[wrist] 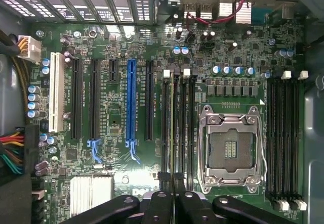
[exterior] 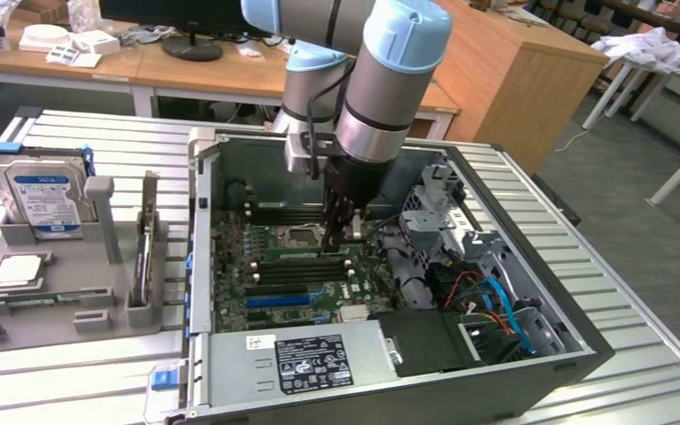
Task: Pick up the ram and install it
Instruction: 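Insert the ram into the slot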
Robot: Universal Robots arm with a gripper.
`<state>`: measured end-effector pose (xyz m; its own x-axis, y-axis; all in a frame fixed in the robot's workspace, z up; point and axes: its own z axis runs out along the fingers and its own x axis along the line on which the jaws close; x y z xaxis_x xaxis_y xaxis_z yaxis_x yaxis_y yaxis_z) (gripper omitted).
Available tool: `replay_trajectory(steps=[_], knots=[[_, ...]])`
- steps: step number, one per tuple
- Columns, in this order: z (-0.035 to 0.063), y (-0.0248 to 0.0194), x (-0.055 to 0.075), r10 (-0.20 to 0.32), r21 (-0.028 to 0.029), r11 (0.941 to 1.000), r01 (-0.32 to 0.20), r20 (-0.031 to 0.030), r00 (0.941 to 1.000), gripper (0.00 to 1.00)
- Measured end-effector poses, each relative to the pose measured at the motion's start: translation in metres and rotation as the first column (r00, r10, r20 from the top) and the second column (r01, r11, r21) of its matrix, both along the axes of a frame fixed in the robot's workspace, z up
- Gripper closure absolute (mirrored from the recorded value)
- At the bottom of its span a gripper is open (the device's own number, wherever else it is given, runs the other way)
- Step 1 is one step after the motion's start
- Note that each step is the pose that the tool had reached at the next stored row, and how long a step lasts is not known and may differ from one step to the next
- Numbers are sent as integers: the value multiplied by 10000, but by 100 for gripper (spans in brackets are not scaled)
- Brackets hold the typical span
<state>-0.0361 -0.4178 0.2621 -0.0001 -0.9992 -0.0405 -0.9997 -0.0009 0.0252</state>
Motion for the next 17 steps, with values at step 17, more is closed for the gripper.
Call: replay_trajectory(steps=[17], knots=[[-77,0,0,-1,0,10000,1,0,10000,87]])
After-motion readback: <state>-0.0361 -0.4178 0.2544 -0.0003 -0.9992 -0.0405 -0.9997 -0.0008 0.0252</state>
